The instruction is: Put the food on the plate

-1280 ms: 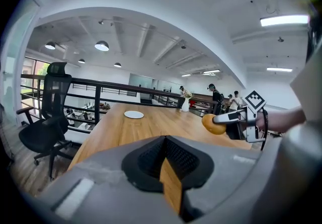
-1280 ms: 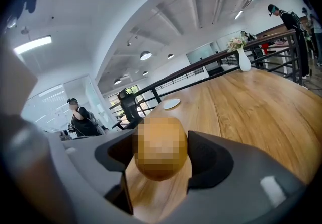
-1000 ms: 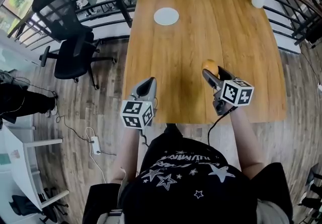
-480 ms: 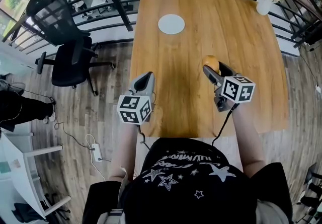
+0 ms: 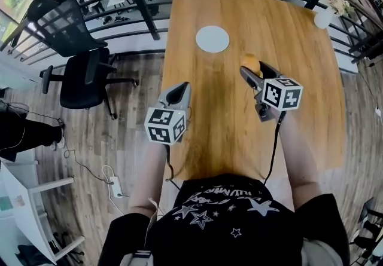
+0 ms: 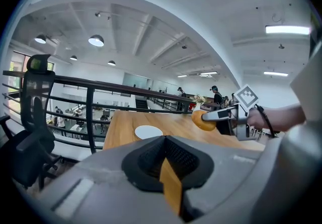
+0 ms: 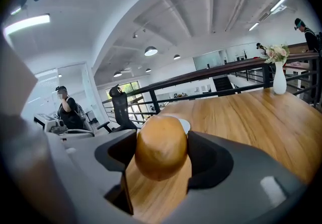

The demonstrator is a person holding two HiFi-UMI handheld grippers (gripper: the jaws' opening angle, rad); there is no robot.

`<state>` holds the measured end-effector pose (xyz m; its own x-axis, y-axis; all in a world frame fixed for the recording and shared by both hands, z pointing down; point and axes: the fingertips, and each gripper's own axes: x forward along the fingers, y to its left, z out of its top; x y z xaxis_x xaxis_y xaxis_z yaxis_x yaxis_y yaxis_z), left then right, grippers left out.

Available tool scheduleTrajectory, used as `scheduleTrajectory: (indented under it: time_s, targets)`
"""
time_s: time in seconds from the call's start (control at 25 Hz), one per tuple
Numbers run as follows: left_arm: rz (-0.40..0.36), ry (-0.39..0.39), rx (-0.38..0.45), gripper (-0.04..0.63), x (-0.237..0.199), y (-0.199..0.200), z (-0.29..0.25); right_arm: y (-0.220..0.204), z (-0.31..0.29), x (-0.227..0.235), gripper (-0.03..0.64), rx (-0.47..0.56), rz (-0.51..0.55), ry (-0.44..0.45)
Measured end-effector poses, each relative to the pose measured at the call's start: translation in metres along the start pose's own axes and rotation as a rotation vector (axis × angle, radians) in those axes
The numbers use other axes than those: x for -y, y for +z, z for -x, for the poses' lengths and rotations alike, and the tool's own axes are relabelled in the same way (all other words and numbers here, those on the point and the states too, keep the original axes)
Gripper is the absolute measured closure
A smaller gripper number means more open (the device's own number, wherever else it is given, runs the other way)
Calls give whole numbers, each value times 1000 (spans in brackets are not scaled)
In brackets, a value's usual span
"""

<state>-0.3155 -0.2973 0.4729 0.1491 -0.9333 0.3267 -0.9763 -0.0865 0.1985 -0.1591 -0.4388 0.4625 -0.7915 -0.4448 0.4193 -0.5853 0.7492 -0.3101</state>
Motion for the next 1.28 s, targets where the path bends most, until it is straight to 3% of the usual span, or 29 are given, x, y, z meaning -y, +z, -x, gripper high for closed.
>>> scheduleTrajectory:
  time_s: [0.64,1.28]
  targets:
    - [27,9,-27,594,-57,6,-73,11,-148,37,295,-153,84,-7]
    - [52,30,-41,594,-98,-3,-106,5,-241,44,293,-251,256,-52]
